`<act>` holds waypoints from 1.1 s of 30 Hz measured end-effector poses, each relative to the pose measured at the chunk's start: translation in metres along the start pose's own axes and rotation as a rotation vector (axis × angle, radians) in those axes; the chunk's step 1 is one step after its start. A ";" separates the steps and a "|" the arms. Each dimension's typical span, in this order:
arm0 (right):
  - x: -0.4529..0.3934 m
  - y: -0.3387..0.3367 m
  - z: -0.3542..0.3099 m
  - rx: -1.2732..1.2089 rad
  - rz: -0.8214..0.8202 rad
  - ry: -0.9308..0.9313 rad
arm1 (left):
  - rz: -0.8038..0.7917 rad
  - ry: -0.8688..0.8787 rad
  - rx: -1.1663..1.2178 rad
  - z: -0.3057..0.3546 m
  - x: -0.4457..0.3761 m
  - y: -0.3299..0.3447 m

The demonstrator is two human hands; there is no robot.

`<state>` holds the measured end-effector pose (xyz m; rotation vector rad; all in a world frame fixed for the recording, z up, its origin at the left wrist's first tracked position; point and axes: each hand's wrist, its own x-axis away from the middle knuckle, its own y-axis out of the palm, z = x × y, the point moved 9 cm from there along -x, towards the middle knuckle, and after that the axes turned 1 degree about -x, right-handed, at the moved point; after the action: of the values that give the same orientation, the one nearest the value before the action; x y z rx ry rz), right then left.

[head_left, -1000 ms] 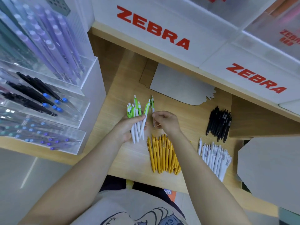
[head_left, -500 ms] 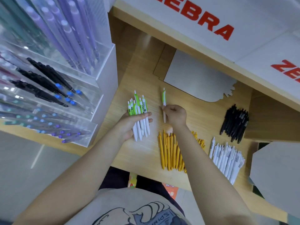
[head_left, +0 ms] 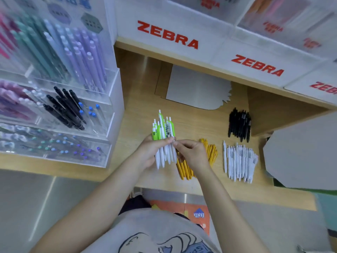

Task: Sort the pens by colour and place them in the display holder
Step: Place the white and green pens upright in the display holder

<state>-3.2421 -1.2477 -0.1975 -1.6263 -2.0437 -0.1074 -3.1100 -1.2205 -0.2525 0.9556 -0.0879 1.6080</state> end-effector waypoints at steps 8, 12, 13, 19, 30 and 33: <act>0.079 -0.016 -0.028 0.162 -0.043 -0.222 | 0.011 0.088 -0.141 -0.001 0.085 0.023; 0.129 -0.035 -0.028 -0.066 0.051 -0.209 | 0.013 0.124 -0.226 0.002 0.140 0.031; 0.139 -0.038 -0.026 -0.167 0.057 -0.187 | 0.010 0.146 -0.271 0.003 0.154 0.034; 0.195 -0.034 -0.035 -0.393 -0.001 -0.186 | -0.066 0.274 -0.534 0.014 0.228 0.058; 0.223 0.040 -0.094 -0.611 -0.173 -0.307 | 0.102 0.365 -0.377 0.078 0.299 -0.032; 0.210 0.092 -0.109 -0.529 -0.172 -0.311 | 0.176 0.387 -0.270 0.101 0.307 -0.092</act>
<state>-3.1487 -1.0768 -0.0342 -1.8552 -2.5491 -0.5245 -2.9662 -1.0059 -0.0380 0.4289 -0.1198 1.8615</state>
